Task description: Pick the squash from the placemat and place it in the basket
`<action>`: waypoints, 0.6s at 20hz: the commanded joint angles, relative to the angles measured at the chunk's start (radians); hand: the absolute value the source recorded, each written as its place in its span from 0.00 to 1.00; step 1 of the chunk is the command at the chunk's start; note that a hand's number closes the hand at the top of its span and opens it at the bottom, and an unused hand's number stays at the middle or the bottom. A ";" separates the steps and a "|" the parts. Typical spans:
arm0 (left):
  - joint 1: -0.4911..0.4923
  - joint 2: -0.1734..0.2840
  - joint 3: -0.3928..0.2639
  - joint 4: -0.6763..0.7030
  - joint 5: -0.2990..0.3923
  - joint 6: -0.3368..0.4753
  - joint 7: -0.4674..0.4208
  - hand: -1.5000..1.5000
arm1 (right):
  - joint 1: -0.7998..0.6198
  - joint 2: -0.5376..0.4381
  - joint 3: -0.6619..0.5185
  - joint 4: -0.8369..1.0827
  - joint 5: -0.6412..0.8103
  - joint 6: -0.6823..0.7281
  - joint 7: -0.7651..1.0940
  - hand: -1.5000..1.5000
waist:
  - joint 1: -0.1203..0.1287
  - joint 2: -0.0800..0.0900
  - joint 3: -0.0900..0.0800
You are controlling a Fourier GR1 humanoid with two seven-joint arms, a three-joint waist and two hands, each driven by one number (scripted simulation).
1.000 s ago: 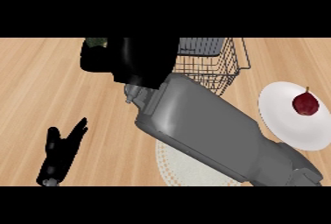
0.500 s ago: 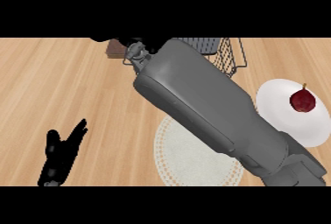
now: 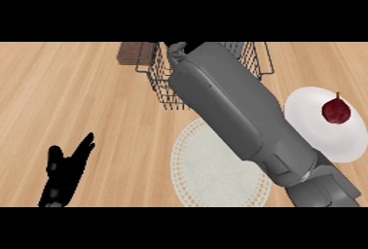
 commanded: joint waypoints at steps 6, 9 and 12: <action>-0.013 -0.052 -0.010 0.041 -0.012 0.022 0.026 0.50 | 0.104 0.005 -0.019 0.088 -0.150 -0.218 -0.135 1.00 | -0.010 0.002 -0.007; 0.000 -0.032 0.004 0.067 -0.014 -0.004 -0.005 0.50 | 0.113 0.005 -0.051 0.139 -0.189 -0.244 -0.225 1.00 | -0.009 0.004 -0.007; 0.040 -0.025 0.012 0.011 -0.006 0.008 0.023 0.50 | 0.109 0.005 -0.008 0.262 -0.012 -0.250 -0.054 1.00 | -0.025 -0.005 -0.008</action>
